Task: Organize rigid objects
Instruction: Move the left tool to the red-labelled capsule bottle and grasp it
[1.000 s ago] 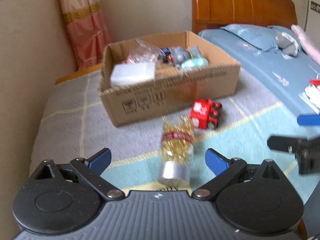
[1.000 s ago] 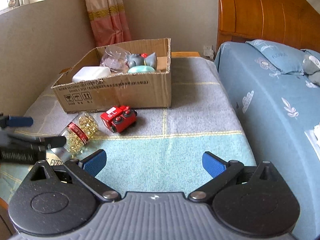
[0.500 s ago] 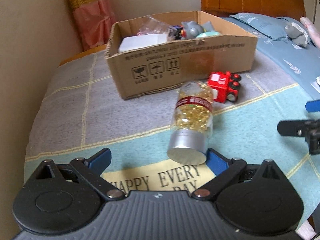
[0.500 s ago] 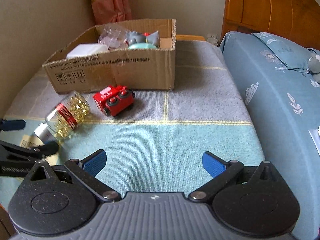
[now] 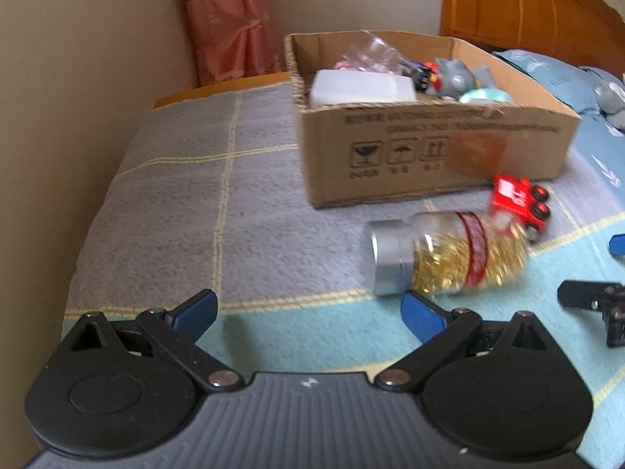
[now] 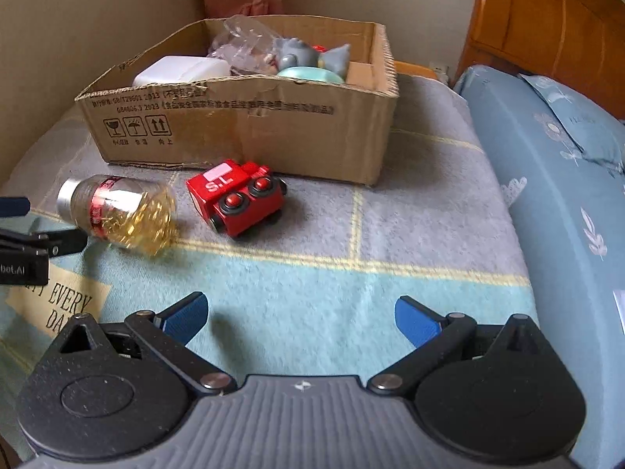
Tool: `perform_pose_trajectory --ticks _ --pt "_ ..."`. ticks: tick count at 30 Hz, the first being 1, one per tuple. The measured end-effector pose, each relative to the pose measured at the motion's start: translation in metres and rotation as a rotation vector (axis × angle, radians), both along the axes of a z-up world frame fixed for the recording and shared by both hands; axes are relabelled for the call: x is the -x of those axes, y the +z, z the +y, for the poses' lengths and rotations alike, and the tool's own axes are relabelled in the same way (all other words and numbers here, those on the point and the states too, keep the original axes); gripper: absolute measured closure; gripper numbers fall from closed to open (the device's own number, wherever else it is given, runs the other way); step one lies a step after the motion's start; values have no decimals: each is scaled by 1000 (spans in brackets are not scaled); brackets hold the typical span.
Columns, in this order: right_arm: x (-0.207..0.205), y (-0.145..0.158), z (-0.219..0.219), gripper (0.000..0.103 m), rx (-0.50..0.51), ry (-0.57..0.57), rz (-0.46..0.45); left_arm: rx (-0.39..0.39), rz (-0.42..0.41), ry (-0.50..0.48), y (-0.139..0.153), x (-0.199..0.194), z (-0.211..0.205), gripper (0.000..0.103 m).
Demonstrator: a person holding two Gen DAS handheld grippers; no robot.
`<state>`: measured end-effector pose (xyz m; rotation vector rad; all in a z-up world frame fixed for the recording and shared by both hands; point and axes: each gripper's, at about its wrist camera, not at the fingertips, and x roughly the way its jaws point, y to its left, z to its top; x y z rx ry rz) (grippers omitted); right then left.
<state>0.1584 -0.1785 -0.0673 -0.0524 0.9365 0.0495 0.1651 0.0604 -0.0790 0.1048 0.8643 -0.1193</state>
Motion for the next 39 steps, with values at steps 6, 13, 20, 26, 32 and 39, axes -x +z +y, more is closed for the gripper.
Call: perform_pose_trajectory --ticks 6,13,20,26,32,39 --pt "-21 -4 13 0 23 79 -14 4 21 8 -2 -7 9 3" --pt "-48 -7 18 0 -4 91 -39 43 49 -48 4 -2 17 3" --pt "-48 -8 12 0 -11 47 -71 71 64 -190 6 7 1 3" --pt "-40 -9 0 0 -8 -4 -72 64 62 -274 5 14 -23 3" --pt "-40 -11 -5 0 1 61 -83 58 26 -297 7 11 -38 3" --pt "-41 -9 -8 0 5 135 -82 39 -23 -307 6 -1 -49 3"
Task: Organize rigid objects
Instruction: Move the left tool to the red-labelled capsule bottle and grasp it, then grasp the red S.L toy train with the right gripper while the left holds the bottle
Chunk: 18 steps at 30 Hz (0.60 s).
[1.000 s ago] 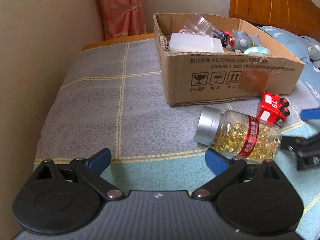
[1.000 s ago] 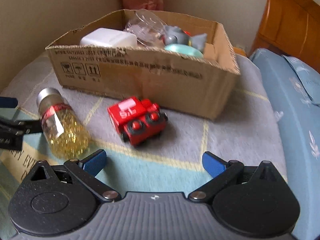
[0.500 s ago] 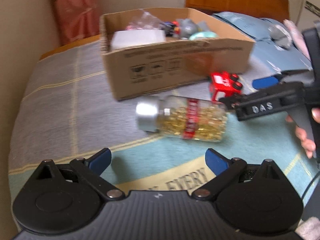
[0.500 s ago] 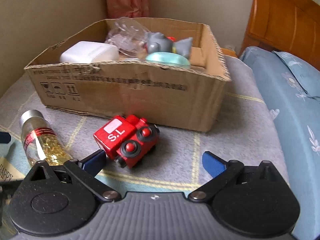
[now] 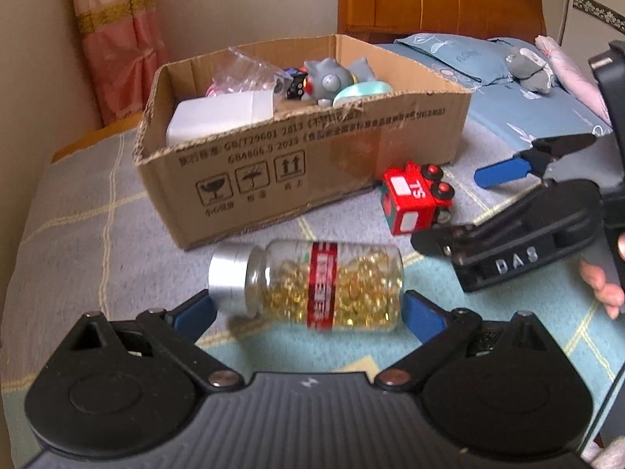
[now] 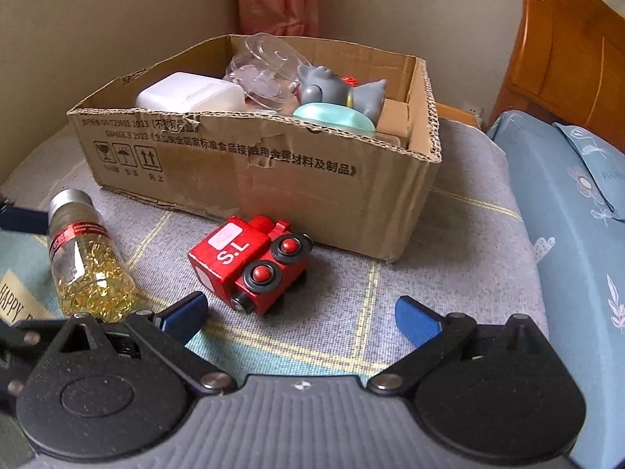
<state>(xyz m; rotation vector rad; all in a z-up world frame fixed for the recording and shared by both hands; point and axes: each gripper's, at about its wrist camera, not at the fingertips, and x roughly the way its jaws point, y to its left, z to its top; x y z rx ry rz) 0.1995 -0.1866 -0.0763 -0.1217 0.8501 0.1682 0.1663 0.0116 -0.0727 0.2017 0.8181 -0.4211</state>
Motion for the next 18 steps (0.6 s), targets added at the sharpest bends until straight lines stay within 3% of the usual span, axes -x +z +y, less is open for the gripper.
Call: perform_pose_trajectory --ticks 2,13,18 --pt "0 0 0 0 -10 22 3 2 -19 -1 1 -1 0 10" --pt "-1 3 32 0 50 212 -20 -8 -1 81 1 -3 24 10" --pt "-2 6 42 0 60 244 1 -2 6 94 1 -3 34 10"
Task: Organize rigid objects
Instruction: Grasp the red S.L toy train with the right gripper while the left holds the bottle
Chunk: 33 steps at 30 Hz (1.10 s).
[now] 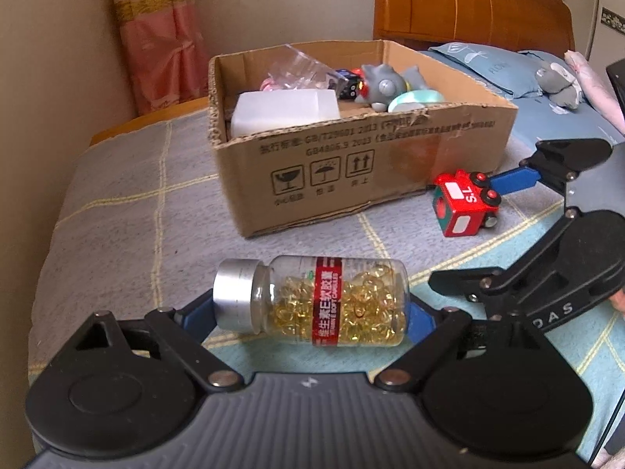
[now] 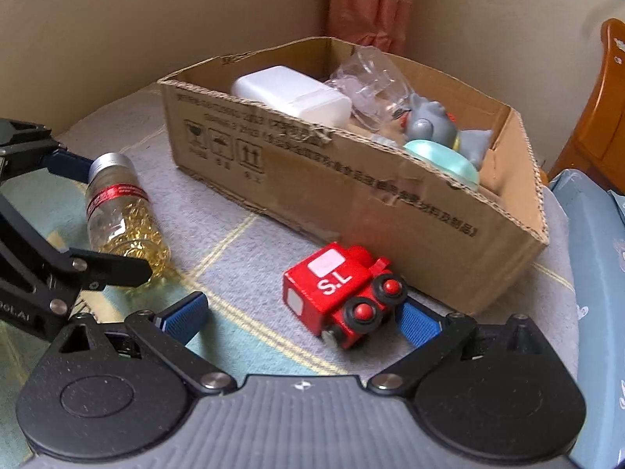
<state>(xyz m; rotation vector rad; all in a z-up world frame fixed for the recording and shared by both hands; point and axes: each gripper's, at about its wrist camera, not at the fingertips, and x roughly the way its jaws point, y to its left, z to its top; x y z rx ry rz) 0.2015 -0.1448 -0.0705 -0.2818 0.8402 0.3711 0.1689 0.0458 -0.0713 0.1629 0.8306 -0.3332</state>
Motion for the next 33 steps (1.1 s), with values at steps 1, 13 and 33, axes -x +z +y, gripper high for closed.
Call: perform_pose_trajectory --ticks 1,13,33 --pt "2 0 1 0 -1 6 10 4 1 1 0 0 2 10" --pt "2 1 -2 0 1 69 2 -21 8 -11 0 2 12 10" --pt "-8 2 0 11 -14 275 3 -26 0 -45 2 -5 16 10"
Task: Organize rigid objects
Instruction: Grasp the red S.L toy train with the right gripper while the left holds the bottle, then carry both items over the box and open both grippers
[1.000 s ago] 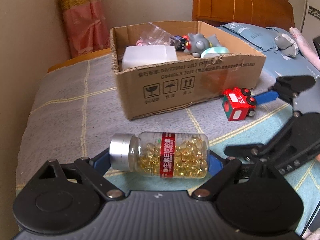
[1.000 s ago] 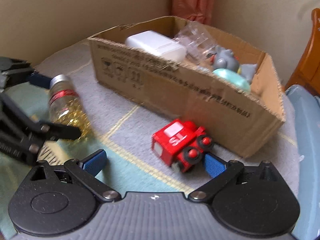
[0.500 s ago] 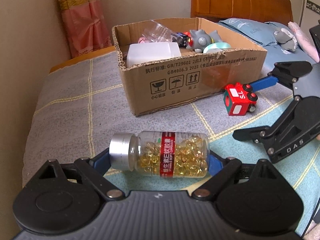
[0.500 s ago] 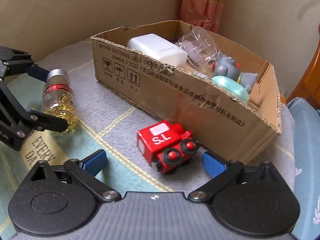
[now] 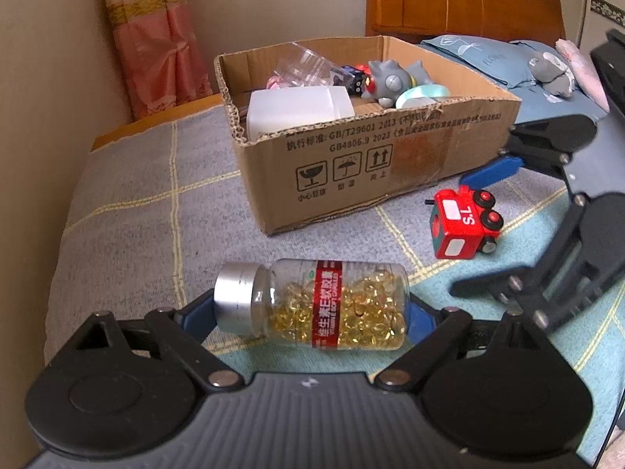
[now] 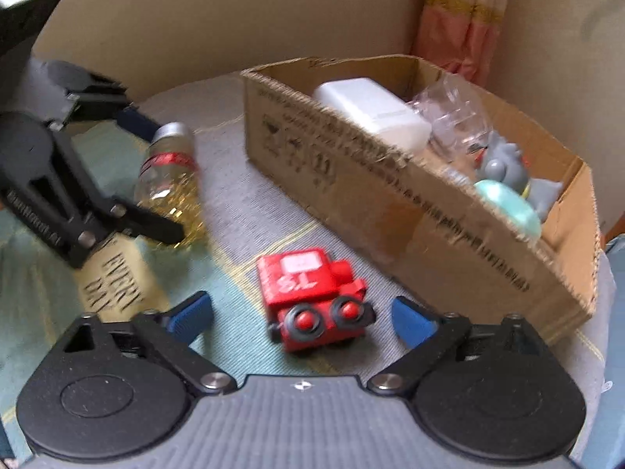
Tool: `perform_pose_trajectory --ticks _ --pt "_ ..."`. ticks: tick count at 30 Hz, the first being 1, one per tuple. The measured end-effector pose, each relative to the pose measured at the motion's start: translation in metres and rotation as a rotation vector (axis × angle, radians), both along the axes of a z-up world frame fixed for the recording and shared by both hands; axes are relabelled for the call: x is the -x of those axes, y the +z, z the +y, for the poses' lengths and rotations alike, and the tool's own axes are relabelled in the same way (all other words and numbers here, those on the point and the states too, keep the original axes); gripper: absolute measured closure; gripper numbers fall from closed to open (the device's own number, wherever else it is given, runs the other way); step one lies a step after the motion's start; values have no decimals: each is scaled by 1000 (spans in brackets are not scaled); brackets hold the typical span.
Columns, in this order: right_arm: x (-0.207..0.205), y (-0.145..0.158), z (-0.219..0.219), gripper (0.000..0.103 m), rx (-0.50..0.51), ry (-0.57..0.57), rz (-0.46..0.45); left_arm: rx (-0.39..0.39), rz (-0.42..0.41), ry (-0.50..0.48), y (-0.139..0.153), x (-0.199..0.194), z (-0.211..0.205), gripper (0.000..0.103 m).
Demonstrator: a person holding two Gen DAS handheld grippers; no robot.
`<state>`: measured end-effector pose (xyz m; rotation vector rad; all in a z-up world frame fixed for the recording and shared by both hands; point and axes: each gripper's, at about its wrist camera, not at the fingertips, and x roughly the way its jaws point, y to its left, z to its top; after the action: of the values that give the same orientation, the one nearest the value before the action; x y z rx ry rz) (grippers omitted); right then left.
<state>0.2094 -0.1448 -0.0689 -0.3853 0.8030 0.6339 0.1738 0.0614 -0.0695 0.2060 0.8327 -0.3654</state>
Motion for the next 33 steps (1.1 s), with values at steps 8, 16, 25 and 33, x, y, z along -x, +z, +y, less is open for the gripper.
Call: perform_pose_trajectory --ticks 8,16,25,33 --pt "-4 8 -2 38 -22 -15 37 -7 11 -21 1 -3 0 10" --pt "7 19 -1 47 -12 -19 49 -22 51 -57 12 -3 -3 11" --pt "16 49 -4 47 -7 2 15 -12 -27 -89 59 0 -4 11" --pt "4 99 -6 47 -77 -1 -82 -2 -94 -134 107 -30 -10 10"
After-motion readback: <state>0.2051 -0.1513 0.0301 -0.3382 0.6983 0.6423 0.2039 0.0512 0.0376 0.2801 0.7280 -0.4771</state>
